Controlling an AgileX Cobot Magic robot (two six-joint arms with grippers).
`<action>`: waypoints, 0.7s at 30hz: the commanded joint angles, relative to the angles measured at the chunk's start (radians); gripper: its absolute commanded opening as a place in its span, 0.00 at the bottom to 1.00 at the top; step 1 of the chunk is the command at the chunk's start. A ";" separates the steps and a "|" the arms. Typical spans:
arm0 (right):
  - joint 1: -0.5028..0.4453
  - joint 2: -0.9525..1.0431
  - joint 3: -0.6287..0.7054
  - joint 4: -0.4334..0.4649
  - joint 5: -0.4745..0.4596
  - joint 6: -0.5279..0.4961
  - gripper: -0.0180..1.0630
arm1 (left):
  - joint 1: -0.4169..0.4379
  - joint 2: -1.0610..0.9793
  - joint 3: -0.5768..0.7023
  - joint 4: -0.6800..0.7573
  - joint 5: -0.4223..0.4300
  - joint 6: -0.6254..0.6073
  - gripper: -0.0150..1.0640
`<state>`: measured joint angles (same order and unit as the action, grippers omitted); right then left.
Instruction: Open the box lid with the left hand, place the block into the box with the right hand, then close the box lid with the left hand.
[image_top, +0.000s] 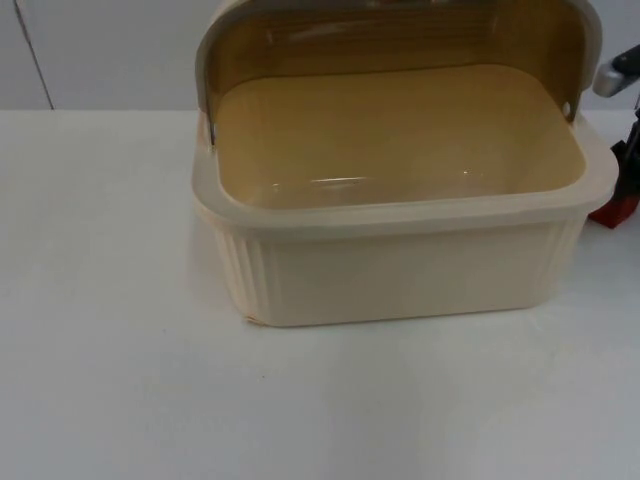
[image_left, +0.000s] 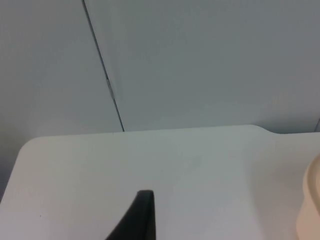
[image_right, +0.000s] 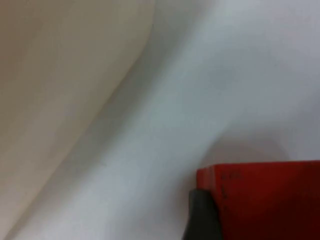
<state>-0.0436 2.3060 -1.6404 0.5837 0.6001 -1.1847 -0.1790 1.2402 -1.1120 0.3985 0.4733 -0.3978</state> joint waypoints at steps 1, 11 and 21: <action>-0.005 -0.031 -0.003 -0.004 0.012 0.008 0.02 | 0.004 -0.002 0.000 0.008 -0.014 -0.001 0.99; -0.015 -0.278 -0.003 -0.035 0.098 0.106 0.02 | 0.004 -0.002 0.000 0.008 -0.014 -0.001 0.99; -0.032 -0.632 0.011 -0.243 0.159 0.430 0.02 | 0.004 -0.002 0.000 0.005 -0.012 -0.001 0.99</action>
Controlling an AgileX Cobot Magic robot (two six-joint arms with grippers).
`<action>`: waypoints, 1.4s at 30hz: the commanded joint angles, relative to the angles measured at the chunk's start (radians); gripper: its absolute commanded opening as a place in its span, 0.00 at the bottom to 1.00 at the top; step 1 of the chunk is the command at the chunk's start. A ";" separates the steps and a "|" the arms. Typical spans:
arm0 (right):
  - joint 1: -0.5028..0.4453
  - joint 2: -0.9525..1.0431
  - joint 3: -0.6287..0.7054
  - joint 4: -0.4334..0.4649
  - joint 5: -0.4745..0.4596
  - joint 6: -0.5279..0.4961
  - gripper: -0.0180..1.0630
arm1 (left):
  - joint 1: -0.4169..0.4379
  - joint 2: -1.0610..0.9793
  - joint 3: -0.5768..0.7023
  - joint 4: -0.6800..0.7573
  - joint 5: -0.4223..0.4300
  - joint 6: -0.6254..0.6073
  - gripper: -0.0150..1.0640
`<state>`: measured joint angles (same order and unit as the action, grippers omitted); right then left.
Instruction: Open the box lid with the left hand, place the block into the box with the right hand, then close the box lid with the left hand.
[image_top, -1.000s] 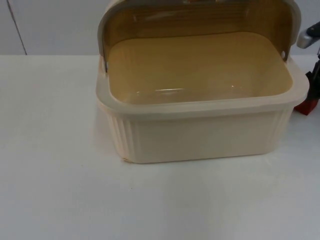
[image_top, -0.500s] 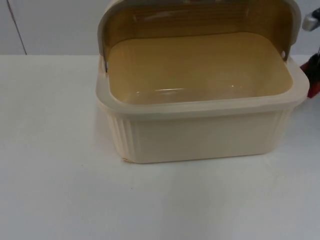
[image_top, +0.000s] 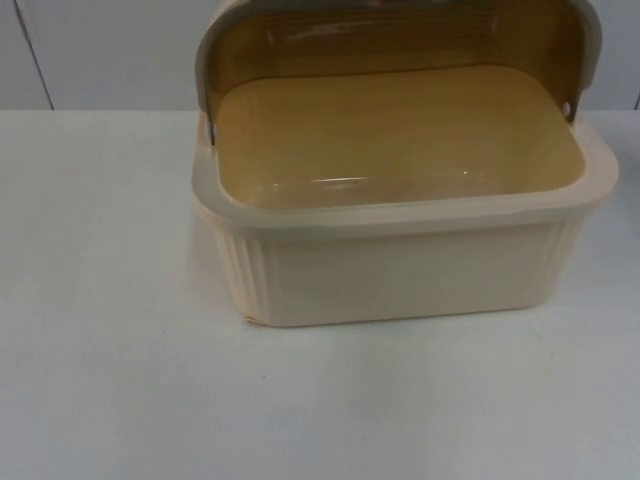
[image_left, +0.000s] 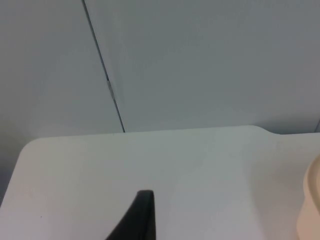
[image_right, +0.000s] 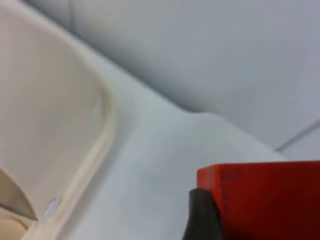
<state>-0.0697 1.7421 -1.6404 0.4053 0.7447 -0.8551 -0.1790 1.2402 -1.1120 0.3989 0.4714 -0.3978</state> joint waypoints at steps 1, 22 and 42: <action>-0.006 -0.068 0.011 -0.065 0.015 0.100 0.02 | 0.004 -0.002 0.000 0.004 -0.010 -0.001 0.99; 0.171 -0.723 0.652 -0.254 -0.368 0.597 0.07 | 0.004 -0.002 0.000 -0.017 -0.006 -0.001 0.99; 0.649 -0.328 0.659 -0.277 -0.568 0.597 0.07 | 0.004 -0.005 0.000 -0.025 0.020 -0.001 0.99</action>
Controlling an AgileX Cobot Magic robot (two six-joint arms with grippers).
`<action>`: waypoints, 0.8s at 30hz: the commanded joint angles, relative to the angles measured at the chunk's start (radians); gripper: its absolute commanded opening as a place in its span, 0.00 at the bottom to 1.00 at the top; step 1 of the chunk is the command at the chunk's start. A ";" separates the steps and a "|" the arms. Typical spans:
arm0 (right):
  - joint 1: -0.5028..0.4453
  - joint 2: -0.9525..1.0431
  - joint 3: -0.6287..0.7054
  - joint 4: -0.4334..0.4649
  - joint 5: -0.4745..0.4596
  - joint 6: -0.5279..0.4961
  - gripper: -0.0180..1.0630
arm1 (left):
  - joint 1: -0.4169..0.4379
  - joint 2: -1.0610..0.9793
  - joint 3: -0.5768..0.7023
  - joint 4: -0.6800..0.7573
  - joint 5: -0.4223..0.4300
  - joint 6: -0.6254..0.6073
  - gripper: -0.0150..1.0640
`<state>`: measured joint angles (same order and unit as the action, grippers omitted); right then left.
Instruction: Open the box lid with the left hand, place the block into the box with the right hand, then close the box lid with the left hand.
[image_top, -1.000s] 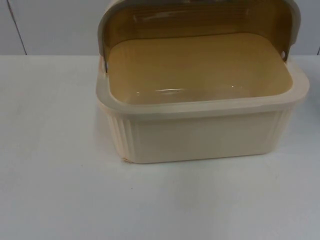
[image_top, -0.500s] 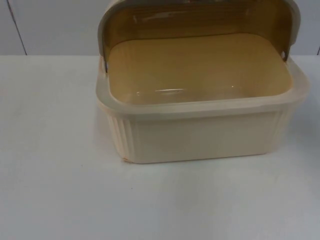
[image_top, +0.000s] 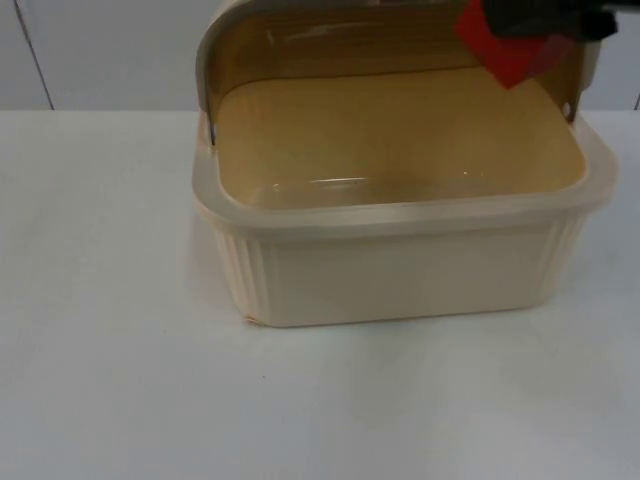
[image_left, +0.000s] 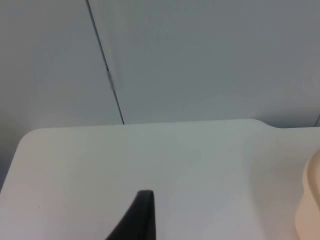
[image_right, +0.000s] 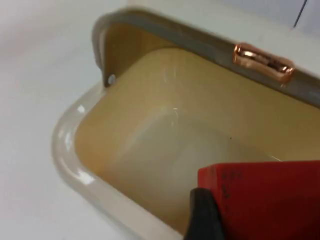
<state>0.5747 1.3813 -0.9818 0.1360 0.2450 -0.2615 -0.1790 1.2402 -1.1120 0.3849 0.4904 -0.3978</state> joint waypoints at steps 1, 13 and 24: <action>0.004 0.064 0.000 -0.008 -0.099 0.003 0.07 | 0.004 -0.005 0.000 -0.011 -0.001 -0.001 0.99; 0.004 0.359 0.000 0.006 -0.460 0.003 0.07 | 0.004 -0.005 0.000 -0.011 -0.007 -0.001 0.99; 0.002 0.508 0.000 0.025 -0.670 -0.002 0.08 | 0.004 -0.005 0.000 -0.011 -0.007 -0.001 0.99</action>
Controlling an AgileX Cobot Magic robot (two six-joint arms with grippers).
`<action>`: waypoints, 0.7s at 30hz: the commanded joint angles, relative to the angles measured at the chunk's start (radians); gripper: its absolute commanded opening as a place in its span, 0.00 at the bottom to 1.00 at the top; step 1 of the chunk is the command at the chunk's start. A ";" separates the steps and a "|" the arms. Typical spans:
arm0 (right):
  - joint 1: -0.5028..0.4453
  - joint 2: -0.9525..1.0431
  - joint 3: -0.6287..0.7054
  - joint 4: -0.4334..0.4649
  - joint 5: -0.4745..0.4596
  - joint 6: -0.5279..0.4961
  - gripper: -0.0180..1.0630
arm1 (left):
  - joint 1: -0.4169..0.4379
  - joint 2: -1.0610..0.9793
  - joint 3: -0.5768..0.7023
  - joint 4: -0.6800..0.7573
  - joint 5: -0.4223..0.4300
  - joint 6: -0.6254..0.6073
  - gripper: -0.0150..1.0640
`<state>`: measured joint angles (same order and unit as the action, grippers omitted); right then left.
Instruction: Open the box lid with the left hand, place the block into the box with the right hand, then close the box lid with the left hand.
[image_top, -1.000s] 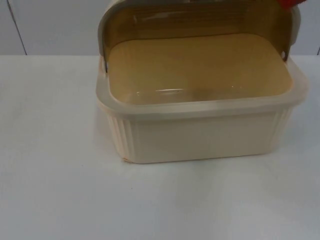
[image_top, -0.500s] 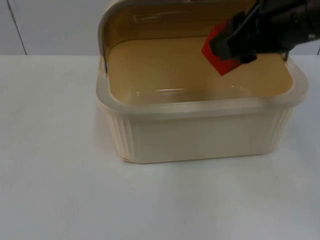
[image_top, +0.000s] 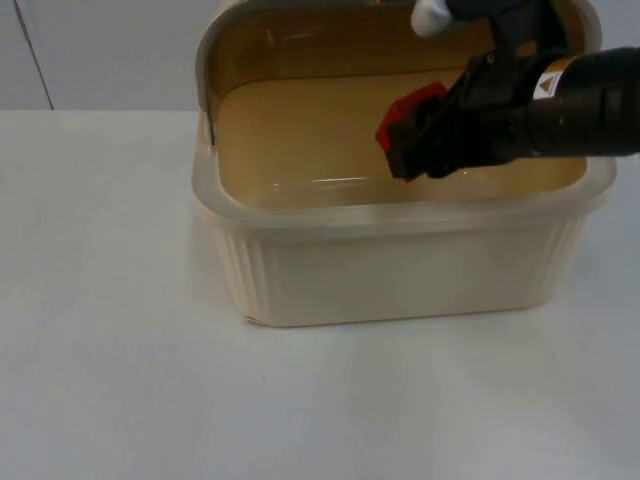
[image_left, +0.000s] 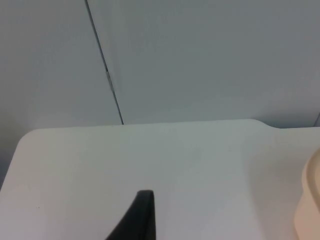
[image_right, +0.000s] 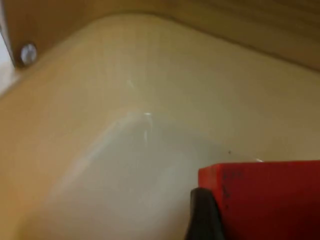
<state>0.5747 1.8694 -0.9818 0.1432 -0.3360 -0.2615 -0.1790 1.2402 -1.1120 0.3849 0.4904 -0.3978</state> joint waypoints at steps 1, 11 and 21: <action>0.002 0.020 0.000 0.018 -0.089 -0.002 0.08 | 0.004 -0.005 0.000 -0.011 -0.007 -0.001 0.99; 0.002 0.058 0.000 0.200 -0.167 -0.125 0.50 | 0.004 -0.005 0.000 -0.011 -0.007 -0.001 0.99; 0.005 0.019 0.000 0.196 -0.094 -0.129 0.88 | 0.004 -0.004 0.000 -0.011 0.003 -0.001 0.99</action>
<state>0.5747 1.9167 -0.9818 0.3393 -0.4467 -0.3840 -0.1790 1.2402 -1.1120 0.3849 0.4904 -0.3960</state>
